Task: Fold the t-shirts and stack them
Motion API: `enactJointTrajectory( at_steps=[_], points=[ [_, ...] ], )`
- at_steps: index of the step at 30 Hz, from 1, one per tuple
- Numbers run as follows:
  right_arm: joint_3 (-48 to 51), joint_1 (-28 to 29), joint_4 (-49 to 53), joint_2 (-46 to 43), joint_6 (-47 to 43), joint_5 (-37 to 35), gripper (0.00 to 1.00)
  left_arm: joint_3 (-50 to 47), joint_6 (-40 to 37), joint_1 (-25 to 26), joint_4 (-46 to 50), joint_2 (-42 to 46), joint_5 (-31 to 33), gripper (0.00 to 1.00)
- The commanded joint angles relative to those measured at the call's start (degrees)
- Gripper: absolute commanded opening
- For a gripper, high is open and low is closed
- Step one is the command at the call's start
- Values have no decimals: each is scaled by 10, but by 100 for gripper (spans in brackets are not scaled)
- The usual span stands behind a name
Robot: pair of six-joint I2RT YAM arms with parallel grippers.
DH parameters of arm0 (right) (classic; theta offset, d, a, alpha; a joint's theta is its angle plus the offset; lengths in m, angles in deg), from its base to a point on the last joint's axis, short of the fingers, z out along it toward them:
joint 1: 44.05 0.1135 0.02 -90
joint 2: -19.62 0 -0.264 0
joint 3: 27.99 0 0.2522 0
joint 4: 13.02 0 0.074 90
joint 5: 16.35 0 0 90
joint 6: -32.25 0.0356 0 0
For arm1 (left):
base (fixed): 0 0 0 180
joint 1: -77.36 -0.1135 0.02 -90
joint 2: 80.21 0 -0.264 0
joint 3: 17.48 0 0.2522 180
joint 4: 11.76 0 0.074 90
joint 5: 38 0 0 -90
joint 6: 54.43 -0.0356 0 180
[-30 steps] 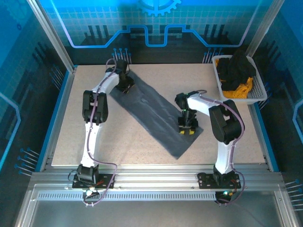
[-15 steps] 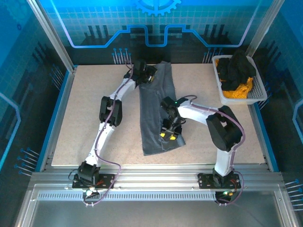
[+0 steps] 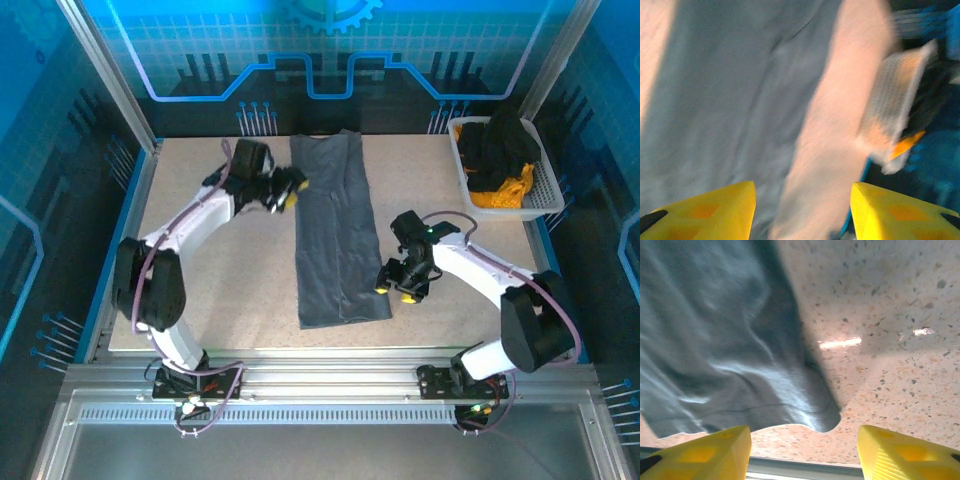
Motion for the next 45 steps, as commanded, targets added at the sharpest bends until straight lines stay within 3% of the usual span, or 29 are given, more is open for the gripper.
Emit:
enactJointTrajectory(
  at_steps=[1,5,10,16,22,26,28,29,37,41,45],
  points=[
    [6,12,-12,36,-38,14,57,-129,-56,24,151,30,-91,54],
    [18,16,-38,83,-42,22,52,-227,-50,70,173,75,-121,54],
    [18,32,-58,105,-39,34,42,-295,-4,129,122,89,-131,55],
    [17,49,-51,113,-16,35,18,-310,40,184,67,55,-129,53],
    [18,59,-48,94,-2,35,6,-310,39,189,31,7,-98,38],
    [18,66,-40,81,-1,34,0,-293,40,188,17,-14,-70,18],
    [18,69,-31,74,-2,30,0,-299,37,188,25,1,-52,2],
    [18,71,-27,69,-3,30,0,-307,37,191,30,16,-44,0],
    [18,94,16,8,1,67,0,-401,53,194,36,196,-78,0],
    [-8,96,43,-24,17,83,0,-380,66,192,48,269,-65,0],
    [-57,75,54,-29,33,88,0,-339,90,175,37,288,-32,0]
  ],
)
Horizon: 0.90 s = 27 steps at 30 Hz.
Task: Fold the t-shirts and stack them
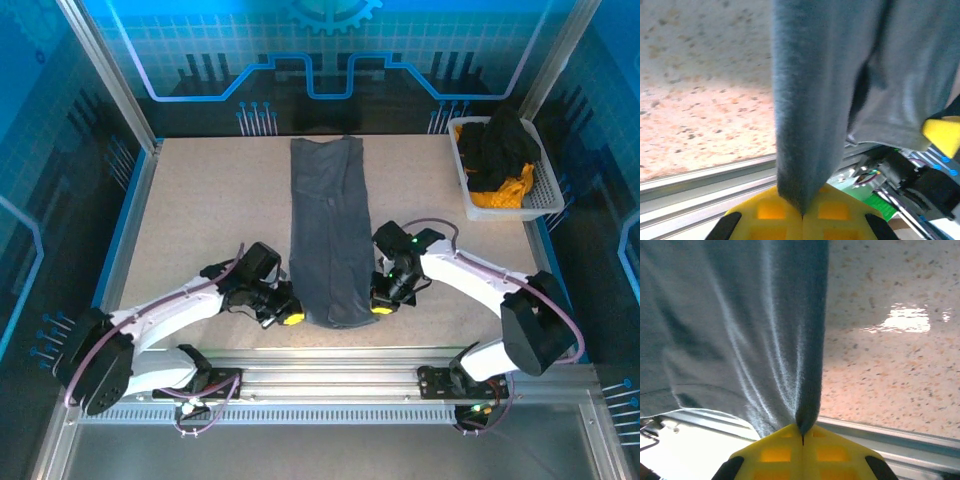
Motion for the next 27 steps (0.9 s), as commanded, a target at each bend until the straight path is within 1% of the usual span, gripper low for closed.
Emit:
enactJointTrajectory(
  at_steps=[1,3,6,8,11,15,19,22,24,25,26,27],
  points=[
    [-60,-19,30,-6,20,16,0,48,28,-24,0,10,39,0],
    [-107,-34,37,14,15,5,0,76,26,-54,-14,-3,48,0],
    [-183,-66,36,62,7,-10,0,133,15,-105,-41,-51,53,0],
    [-239,-89,25,103,5,-11,0,175,15,-137,-70,-97,50,0],
    [-338,-113,25,182,-10,-20,0,247,4,-169,-96,-171,53,0],
    [-468,-139,30,288,-18,-20,0,340,-12,-202,-104,-267,53,0],
    [-604,-161,61,394,-27,-23,0,422,-24,-225,-110,-359,44,0],
    [-684,-178,81,466,-25,-16,0,477,-32,-235,-106,-424,36,0],
    [-725,-186,87,502,-19,-9,0,506,-26,-242,-118,-466,27,0],
    [-748,-191,95,535,-16,-7,0,521,-22,-246,-128,-491,16,0],
    [-769,-195,103,555,-13,-3,1,539,-19,-250,-135,-518,2,0],
    [-786,-199,106,573,-10,3,13,561,-16,-252,-141,-545,-13,7]
  ],
)
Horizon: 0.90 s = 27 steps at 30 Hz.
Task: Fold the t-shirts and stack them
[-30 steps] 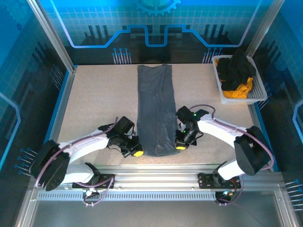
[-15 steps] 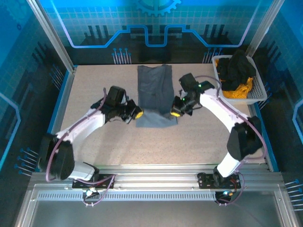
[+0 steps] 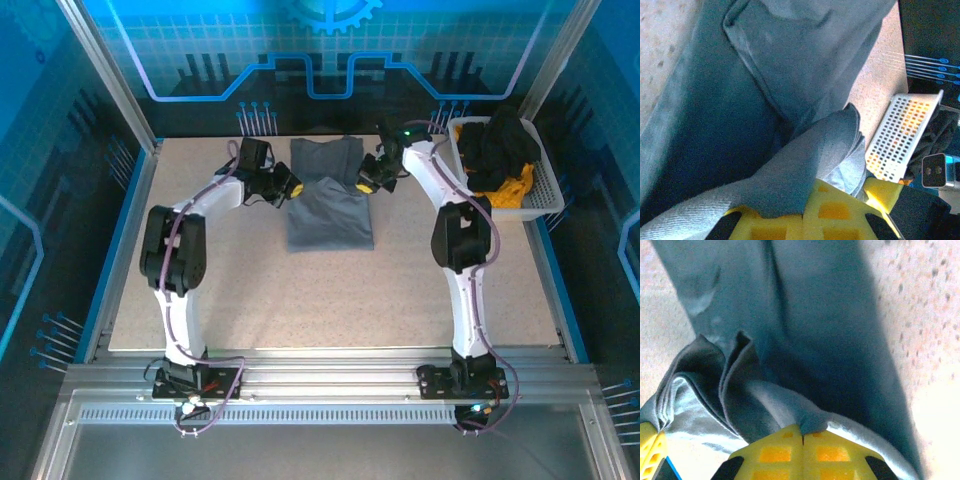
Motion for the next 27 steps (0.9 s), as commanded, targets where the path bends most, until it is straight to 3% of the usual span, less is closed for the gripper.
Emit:
enactJointTrajectory(
  at_steps=[1,2,4,6,7,12,17,22,27],
  points=[
    [-57,-15,45,61,5,23,26,62,-9,-13,-18,-77,-55,16],
    [-74,-19,46,73,1,30,40,86,-17,-15,10,-94,-56,28],
    [-99,-23,47,79,-18,23,53,101,-42,-19,46,-91,-31,47],
    [-97,-30,45,58,-35,12,68,75,-63,-21,62,-48,6,58],
    [-86,-33,43,43,-43,9,72,56,-71,-21,66,-26,18,58],
    [91,-35,10,-92,-59,-5,70,-153,-30,-14,39,124,52,56],
    [382,-12,-119,-237,-2,20,58,-342,106,7,-63,203,24,56],
    [493,7,-190,-255,47,54,60,-341,147,33,-91,169,30,58],
    [510,15,-224,-215,70,68,60,-336,183,38,-142,121,31,55]
  ],
)
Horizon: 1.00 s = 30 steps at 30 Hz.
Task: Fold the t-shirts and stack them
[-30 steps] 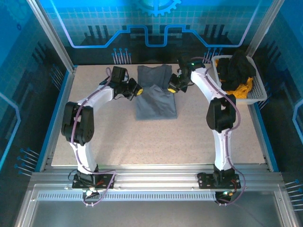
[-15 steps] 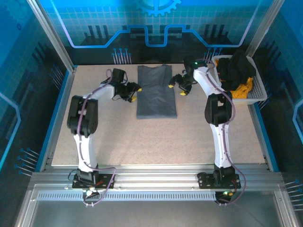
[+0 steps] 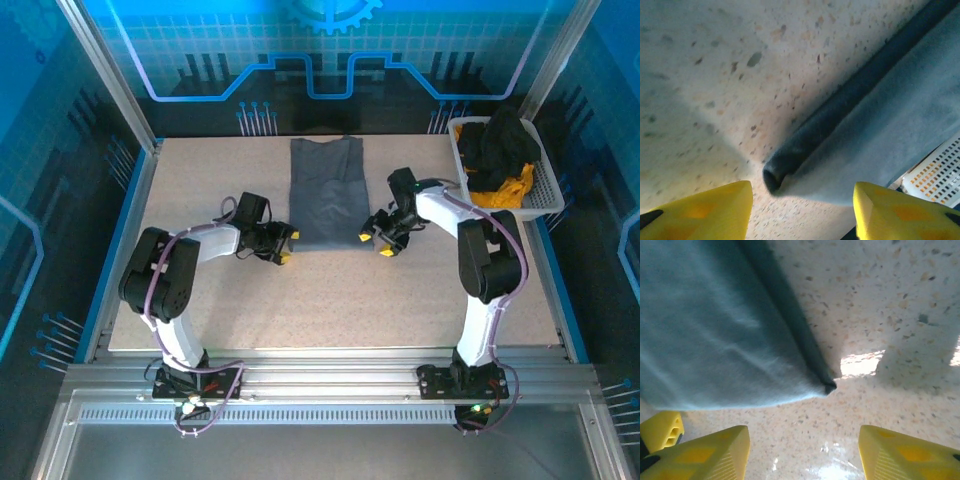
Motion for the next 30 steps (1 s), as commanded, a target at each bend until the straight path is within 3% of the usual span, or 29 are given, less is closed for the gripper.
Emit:
enactJointTrajectory(
  at_steps=[1,6,13,15,22,30],
  points=[
    [-6,8,-50,31,30,22,60,16,43,4,-48,-34,-3,53],
    [-48,10,-46,73,40,19,51,28,45,9,-50,-60,0,38],
    [-110,7,-39,103,36,8,12,60,45,3,-69,-84,5,2],
    [-137,6,-27,102,27,3,1,75,37,1,-64,-78,4,0],
    [-159,8,23,20,8,-28,0,97,-2,1,-3,10,11,0],
    [6,44,27,-104,10,-24,0,-50,-19,21,43,147,-27,0]
  ],
)
